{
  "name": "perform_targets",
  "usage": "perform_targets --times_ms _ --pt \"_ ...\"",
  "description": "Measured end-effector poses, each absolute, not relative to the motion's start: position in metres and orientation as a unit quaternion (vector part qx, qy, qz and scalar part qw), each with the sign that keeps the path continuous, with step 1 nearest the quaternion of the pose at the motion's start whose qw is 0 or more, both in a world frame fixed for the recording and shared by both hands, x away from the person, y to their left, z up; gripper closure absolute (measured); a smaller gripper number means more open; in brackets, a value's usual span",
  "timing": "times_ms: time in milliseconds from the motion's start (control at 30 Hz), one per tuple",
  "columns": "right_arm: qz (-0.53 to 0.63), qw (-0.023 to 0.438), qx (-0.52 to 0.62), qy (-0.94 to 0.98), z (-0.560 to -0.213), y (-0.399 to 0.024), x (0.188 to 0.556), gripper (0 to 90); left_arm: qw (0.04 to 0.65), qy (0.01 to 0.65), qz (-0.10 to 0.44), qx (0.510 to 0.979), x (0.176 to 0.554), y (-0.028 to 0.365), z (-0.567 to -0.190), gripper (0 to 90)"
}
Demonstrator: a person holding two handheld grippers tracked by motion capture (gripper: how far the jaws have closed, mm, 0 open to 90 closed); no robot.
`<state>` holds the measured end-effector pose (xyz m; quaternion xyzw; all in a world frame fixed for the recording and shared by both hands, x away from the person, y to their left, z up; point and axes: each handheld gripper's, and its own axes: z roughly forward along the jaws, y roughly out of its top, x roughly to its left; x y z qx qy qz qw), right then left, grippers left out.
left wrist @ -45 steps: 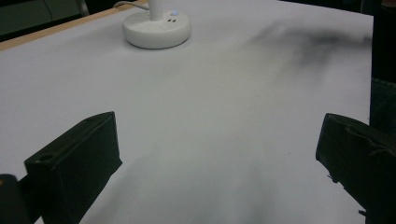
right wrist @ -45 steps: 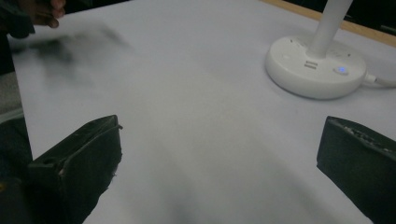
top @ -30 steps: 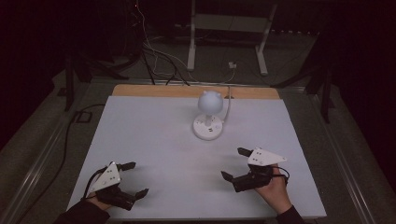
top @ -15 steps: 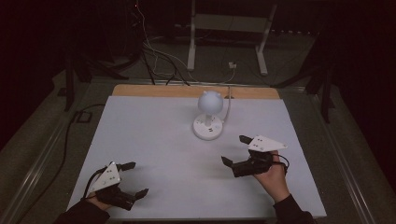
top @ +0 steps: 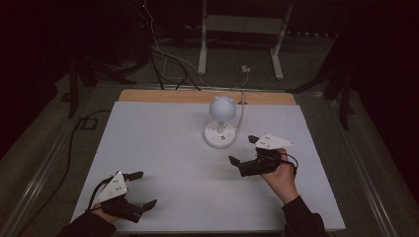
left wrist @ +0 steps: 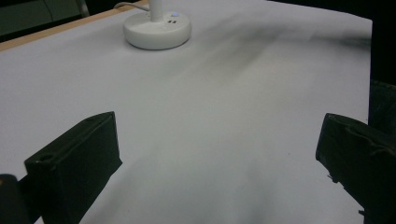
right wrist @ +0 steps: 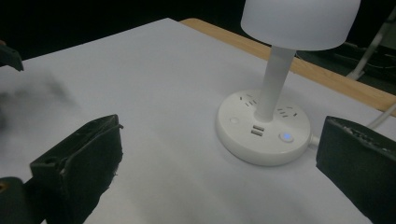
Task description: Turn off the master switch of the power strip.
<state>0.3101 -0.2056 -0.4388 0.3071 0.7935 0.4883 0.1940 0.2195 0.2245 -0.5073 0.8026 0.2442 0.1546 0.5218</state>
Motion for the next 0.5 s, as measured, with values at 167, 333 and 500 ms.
perform_targets --times_ms 167,333,500 --pt "0.485 0.194 0.315 0.792 -0.441 -0.201 0.318 0.3 0.523 0.244 0.154 0.802 0.219 0.225 -0.507 0.3" --pt "0.483 0.195 0.324 0.789 -0.442 -0.198 0.325 0.3 0.523 0.243 0.154 0.802 0.219 0.225 -0.507 0.3" --pt "0.478 0.2 0.335 0.787 -0.442 -0.196 0.333 0.3 0.523 0.244 0.154 0.802 0.219 0.225 -0.507 0.3"
